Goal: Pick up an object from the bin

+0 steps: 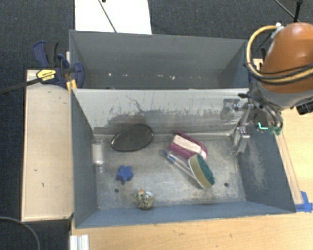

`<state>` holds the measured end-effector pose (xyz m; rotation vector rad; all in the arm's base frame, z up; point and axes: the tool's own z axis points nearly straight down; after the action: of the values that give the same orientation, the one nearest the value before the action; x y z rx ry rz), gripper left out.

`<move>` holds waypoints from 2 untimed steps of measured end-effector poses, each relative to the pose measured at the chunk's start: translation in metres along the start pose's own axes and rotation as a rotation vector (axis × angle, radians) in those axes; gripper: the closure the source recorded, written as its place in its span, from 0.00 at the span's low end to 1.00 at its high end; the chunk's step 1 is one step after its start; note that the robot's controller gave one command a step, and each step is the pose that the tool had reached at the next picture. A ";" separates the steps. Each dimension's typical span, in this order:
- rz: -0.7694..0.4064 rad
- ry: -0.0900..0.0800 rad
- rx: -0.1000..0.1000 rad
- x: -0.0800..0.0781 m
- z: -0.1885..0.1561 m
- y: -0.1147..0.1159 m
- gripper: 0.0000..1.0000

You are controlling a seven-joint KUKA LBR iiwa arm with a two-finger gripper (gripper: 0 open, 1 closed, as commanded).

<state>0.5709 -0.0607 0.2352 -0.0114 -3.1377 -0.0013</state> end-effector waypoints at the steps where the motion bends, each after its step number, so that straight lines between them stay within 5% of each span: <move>1: 0.002 -0.011 0.001 0.001 0.150 0.071 0.00; 2: 0.157 -0.008 -0.001 0.011 0.134 0.072 0.00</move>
Offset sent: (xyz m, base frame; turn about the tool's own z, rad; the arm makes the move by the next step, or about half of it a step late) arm -0.0046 0.0771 -0.1652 -0.0013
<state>0.5597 0.0116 0.1015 -0.2581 -3.1347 -0.0022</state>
